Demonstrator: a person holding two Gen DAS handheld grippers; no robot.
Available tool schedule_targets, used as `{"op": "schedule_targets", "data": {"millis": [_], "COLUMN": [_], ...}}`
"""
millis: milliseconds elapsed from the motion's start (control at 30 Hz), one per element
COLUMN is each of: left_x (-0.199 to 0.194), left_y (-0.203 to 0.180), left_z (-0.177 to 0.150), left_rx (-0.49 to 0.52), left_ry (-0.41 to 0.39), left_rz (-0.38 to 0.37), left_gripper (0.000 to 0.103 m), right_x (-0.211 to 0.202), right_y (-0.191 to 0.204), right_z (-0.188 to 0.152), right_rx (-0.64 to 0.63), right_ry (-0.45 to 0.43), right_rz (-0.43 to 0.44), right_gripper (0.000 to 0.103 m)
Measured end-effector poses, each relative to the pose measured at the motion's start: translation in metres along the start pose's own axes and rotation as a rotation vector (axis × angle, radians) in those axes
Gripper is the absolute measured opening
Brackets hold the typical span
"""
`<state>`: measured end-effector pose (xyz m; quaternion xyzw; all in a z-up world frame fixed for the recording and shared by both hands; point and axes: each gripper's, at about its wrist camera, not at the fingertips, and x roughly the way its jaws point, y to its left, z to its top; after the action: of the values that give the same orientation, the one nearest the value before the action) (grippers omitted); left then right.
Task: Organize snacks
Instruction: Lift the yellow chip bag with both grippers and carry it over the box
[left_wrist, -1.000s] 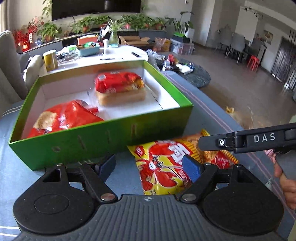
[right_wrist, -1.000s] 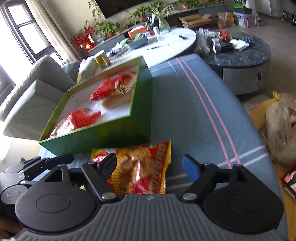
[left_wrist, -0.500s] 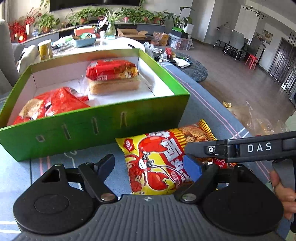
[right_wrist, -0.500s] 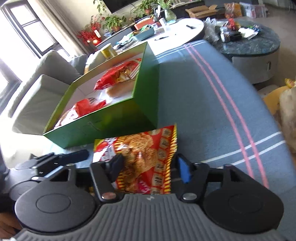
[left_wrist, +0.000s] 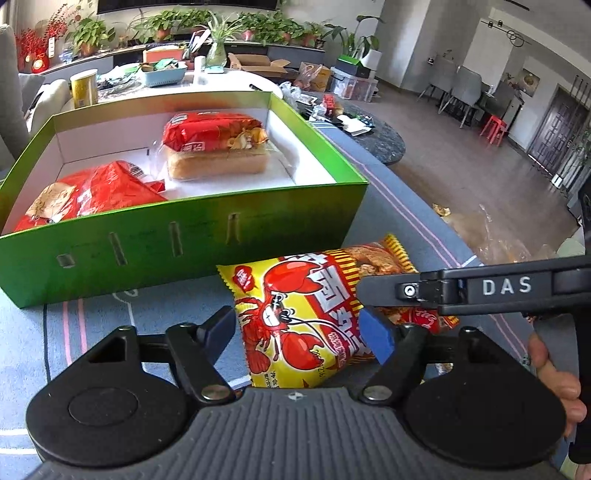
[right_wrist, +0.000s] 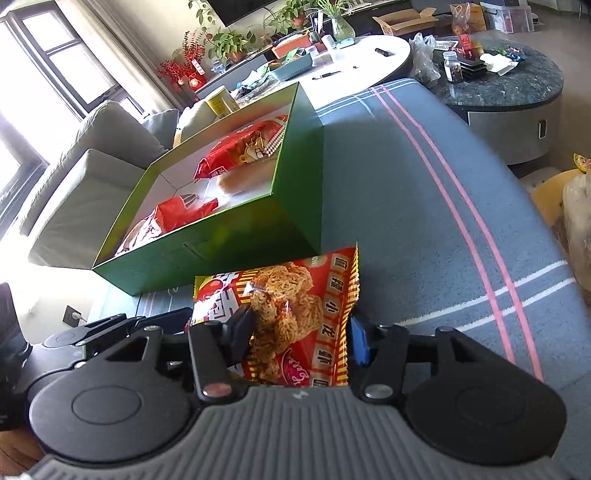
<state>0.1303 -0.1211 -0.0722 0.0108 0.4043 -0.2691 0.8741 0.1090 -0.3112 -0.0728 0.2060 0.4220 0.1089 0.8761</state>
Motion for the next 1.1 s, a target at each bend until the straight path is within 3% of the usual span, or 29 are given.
{"op": "schedule_targets", "data": {"millis": [467, 900, 1100], "left_x": [-0.005, -0.04, -0.06], "left_y": [-0.001, -0.001, 0.007], "left_z": [-0.001, 0.001, 0.001], "left_rx": [-0.022, -0.021, -0.015], "left_ry": [-0.026, -0.116, -0.149], "left_rz": [-0.009, -0.009, 0.023], "left_gripper": [0.069, 0.067, 0.067], "right_x": [-0.005, -0.026, -0.029], "right_y": [0.004, 0.02, 0.036], "right_z": [0.0, 0.002, 0.004], "right_rx": [-0.024, -0.038, -0.065], "right_ry": [-0.022, -0.073, -0.079], "right_rz": [-0.015, 0.019, 0.046], "right_gripper": [0.051, 0.051, 0.051]}}
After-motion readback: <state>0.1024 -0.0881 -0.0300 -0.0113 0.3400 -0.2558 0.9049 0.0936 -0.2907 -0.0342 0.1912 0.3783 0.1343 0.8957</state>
